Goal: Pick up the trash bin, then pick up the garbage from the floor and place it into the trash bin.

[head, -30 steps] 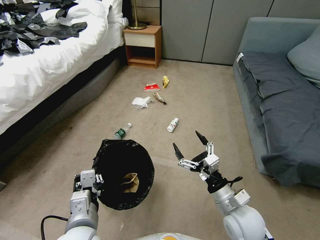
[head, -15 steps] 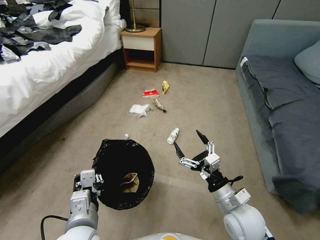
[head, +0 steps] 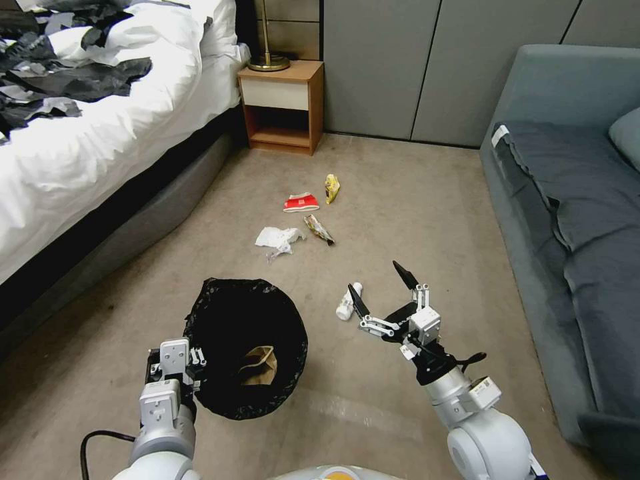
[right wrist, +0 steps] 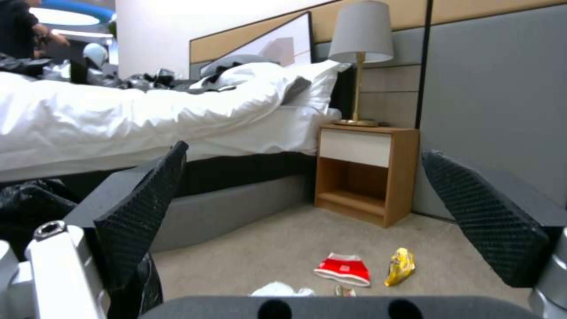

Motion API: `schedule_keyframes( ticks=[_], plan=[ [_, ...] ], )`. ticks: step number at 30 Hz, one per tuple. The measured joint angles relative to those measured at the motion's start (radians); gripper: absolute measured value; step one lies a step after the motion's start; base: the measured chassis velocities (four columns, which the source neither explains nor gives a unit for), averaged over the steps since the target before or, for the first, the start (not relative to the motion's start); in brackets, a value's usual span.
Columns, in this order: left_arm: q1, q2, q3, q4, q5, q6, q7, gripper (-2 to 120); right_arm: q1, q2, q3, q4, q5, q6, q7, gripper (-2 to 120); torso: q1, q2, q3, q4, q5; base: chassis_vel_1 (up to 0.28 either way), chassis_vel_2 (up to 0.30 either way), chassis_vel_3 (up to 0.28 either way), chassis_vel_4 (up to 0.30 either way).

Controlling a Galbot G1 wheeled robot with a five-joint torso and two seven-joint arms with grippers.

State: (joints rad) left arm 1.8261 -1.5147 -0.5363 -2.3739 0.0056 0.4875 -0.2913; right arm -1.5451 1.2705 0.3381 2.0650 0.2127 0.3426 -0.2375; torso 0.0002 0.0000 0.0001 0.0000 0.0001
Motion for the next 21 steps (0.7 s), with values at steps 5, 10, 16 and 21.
schedule_keyframes(
  ticks=[5,10,16,21],
  plan=[
    [-0.001,-0.001,0.001,0.002,0.000,0.000,0.000,3,0.001,0.005,-0.004,-0.001,0.003,0.004,0.000,97,0.000,0.000,0.000,0.0001,-0.0001,-0.061,0.073,0.064,-0.057],
    [-0.002,-0.001,0.000,0.002,0.000,0.000,0.000,3,0.003,0.007,-0.006,-0.004,0.003,0.004,0.001,97,0.000,0.000,0.000,-0.0001,-0.0001,0.000,0.000,0.000,0.000],
    [-0.003,-0.001,-0.001,0.004,0.000,0.000,0.000,3,0.015,0.016,-0.025,-0.003,0.002,-0.025,0.056,97,0.000,0.000,0.000,0.0000,-0.0001,0.000,0.000,0.000,0.000],
    [0.001,-0.001,-0.004,0.004,0.000,0.000,0.000,3,0.038,0.014,-0.043,0.003,0.004,-0.080,0.111,97,0.000,0.000,0.000,0.0000,-0.0001,0.000,0.000,0.000,0.000]
  ],
)
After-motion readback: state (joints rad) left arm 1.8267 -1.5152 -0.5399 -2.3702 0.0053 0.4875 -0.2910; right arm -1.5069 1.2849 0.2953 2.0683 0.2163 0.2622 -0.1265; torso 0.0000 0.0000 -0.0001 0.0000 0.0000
